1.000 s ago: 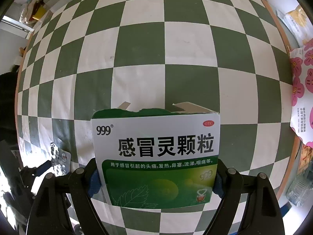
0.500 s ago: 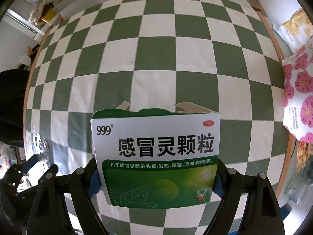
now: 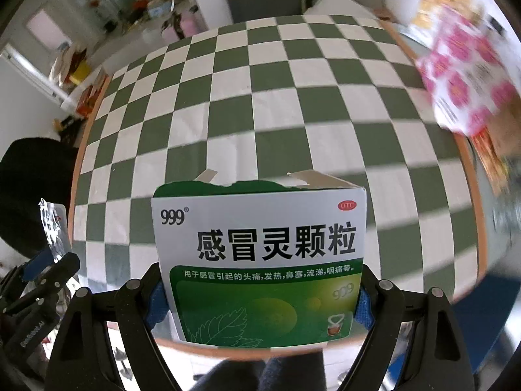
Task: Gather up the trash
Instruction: 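Carry the medicine box and blister pack over the trash bin with both tools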
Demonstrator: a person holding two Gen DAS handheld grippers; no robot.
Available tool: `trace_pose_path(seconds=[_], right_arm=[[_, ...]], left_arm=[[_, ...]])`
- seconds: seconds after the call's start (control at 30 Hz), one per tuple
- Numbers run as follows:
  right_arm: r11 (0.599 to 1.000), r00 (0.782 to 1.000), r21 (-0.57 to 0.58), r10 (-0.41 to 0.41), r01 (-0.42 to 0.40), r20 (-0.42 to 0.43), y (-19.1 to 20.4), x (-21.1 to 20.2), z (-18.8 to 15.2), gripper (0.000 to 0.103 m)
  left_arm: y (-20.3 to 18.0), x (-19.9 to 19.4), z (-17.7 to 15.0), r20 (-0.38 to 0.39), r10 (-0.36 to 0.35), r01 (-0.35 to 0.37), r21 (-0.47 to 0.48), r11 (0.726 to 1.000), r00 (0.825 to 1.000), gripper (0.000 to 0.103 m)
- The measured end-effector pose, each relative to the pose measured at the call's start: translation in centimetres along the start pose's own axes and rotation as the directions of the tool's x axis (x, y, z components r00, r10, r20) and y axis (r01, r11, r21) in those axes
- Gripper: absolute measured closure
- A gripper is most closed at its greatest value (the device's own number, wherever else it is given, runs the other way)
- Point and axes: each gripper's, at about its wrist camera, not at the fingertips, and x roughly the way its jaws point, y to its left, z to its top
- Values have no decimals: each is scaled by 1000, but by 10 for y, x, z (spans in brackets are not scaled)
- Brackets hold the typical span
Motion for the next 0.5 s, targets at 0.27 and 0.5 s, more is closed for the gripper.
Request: trace_pose_path(seconds=[0.27,0.5], right_arm=[[985,999,172,29,-24,-28,0,-36,-154,15],[963,979,268,88,-36,-184,-17,14,-276,15]], left_arm=[[32,-6,-98,-99,-109,109,-5,994,989,38],[59,65,-197,-295,-190,153,-143,978,937,38]])
